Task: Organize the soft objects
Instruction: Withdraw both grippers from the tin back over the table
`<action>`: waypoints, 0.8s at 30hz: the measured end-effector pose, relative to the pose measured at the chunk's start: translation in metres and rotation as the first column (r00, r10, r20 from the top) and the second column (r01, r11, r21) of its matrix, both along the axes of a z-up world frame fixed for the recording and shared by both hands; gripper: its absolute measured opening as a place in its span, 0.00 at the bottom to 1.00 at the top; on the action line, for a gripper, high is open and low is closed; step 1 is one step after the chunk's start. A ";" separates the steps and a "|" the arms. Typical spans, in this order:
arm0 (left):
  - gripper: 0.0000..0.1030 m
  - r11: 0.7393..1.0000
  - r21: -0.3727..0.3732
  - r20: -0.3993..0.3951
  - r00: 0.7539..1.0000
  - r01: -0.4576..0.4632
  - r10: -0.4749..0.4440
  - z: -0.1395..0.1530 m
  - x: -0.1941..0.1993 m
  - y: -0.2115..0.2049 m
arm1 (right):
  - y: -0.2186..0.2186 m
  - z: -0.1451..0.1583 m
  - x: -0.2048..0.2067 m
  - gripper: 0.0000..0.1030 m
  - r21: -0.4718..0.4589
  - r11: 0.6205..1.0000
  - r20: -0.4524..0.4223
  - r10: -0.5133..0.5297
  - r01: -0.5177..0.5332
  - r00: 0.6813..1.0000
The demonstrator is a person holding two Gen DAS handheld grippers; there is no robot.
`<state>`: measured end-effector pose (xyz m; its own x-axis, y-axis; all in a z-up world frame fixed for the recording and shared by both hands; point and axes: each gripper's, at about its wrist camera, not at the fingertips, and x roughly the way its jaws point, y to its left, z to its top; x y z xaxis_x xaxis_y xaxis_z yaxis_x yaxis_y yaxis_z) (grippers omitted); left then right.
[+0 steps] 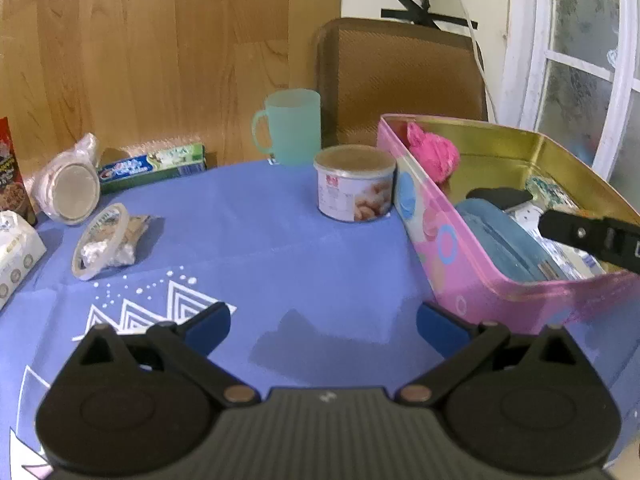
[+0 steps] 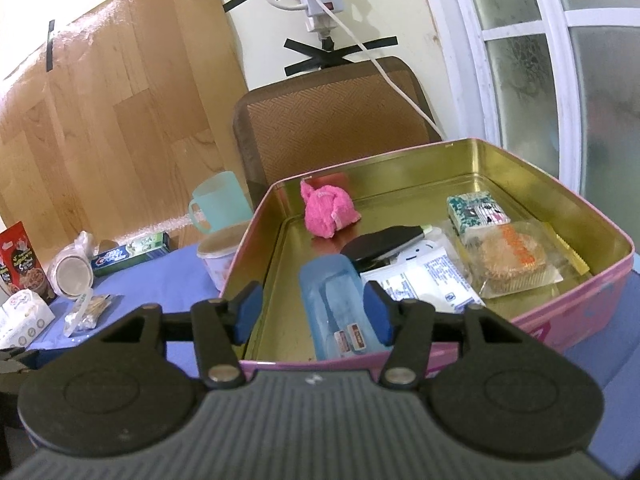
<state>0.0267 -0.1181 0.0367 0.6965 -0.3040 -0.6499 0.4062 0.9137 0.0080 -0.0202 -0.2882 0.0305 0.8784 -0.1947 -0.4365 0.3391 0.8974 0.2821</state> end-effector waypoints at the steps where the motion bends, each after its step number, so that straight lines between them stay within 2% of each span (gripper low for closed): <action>1: 1.00 1.000 0.006 -0.001 1.000 0.002 -0.002 0.000 0.000 -0.001 | 0.000 0.000 0.000 0.58 -0.001 1.000 0.001 0.000 0.000 1.000; 5: 1.00 0.999 0.035 0.012 1.000 0.012 -0.012 0.000 -0.003 -0.005 | 0.000 0.000 0.000 0.58 -0.002 1.000 0.001 -0.003 0.003 1.000; 24: 1.00 0.999 0.034 0.045 0.998 0.036 -0.038 0.008 -0.018 -0.010 | 0.000 0.001 -0.003 0.59 0.003 1.000 0.007 -0.006 0.006 1.000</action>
